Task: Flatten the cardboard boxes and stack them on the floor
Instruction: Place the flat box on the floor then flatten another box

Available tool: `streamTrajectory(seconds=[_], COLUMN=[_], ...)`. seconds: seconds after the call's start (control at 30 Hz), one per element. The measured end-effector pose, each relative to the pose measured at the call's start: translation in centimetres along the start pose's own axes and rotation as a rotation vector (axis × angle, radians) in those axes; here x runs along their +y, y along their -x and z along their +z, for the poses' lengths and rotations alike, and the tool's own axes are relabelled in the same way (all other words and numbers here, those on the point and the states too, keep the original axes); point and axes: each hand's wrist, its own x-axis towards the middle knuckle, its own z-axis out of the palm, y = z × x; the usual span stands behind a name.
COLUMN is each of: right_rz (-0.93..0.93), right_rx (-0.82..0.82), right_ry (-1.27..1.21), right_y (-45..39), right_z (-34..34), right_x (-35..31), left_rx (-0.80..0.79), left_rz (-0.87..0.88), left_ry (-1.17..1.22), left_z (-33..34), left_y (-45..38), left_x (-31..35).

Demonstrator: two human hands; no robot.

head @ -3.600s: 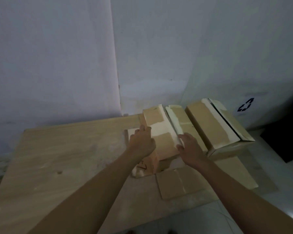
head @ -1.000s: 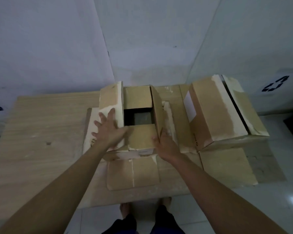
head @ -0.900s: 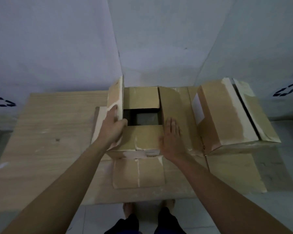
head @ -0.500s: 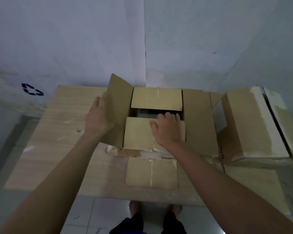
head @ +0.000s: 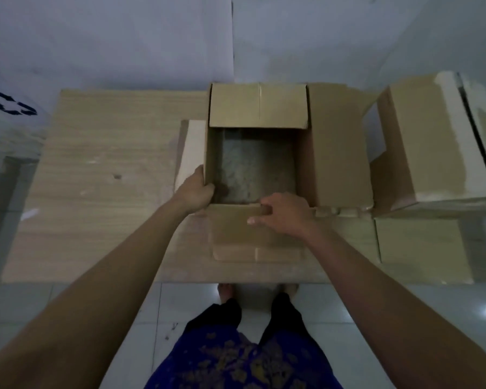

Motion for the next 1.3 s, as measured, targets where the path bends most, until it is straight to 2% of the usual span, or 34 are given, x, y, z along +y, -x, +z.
streamTrajectory(seconds=[0.07,0.13,0.2,0.23,0.3,0.33,0.37,0.43,0.53,0.6,0.67,0.8,0.87,0.97,1.07,1.2,1.3], right_rz=[0.004,-0.017,-0.046,-0.060,-0.100,-0.116,-0.113,-0.028,0.121,0.180,0.196,0.018,-0.024,-0.067,-0.004,0.082,0.122], right_rx=[0.136,0.167,0.207,0.263,0.469,0.582,0.665,0.717,0.651,0.573,0.520,0.594,0.594,0.563,0.530,0.488,0.428], right_ry=[0.091,0.067,-0.102,-0.218,-0.346,-0.336,-0.316,-0.305,-0.310,-0.321,-0.354,-0.375,-0.349,-0.340,-0.402,-0.536,-0.770], right_y=[-0.3,-0.5,-0.4,-0.3,-0.5,-0.8,-1.3,-2.5,-4.9,-6.6,-7.9,-8.5,-8.2,-8.2,-8.7,-8.9,-8.6], right_z=[1.6,1.8,1.1,0.5,-0.6,-1.3,-2.1,-3.9,-5.8,-6.9,-7.8,-7.6,-6.5,-5.3,-4.9,-4.7,-4.7], right_x=[0.3,0.2,0.5,0.9,2.0,2.5,3.1,4.2,5.9,7.0,7.7,8.5,8.9,9.2,9.4,10.1,10.9], left_rx=[0.034,0.053,0.128,0.217,0.446,0.519,0.533,0.431,0.142,0.043,0.112,0.437,0.489,0.382,0.220,0.204,0.169], left_rz=[0.011,0.023,0.040,0.081,0.274,0.395,0.494,0.583,0.503,0.434,0.437,0.543,0.584,0.454,0.296,0.255,0.224], left_ry=[0.034,-0.021,-0.163,-0.250,-0.344,-0.295,-0.213,-0.124,-0.241,-0.331,-0.425,-0.544,-0.609,-0.622,-0.568,-0.519,-0.476], left_z=[0.6,0.6,0.0,-0.3,-0.7,-0.7,-0.6,0.1,2.0,2.8,2.9,1.7,1.2,1.1,1.6,2.1,2.3], left_y=[-0.2,-0.4,-0.4,-0.3,0.2,0.4,0.4,0.0,-1.9,-3.4,-4.7,-6.0,-7.2,-10.3,-13.2,-15.0,-15.2], left_x=[-0.4,-0.7,-0.4,-0.1,1.3,2.2,3.2,5.3,7.4,8.3,9.3,12.2,13.9,16.3,17.4,18.2,18.9])
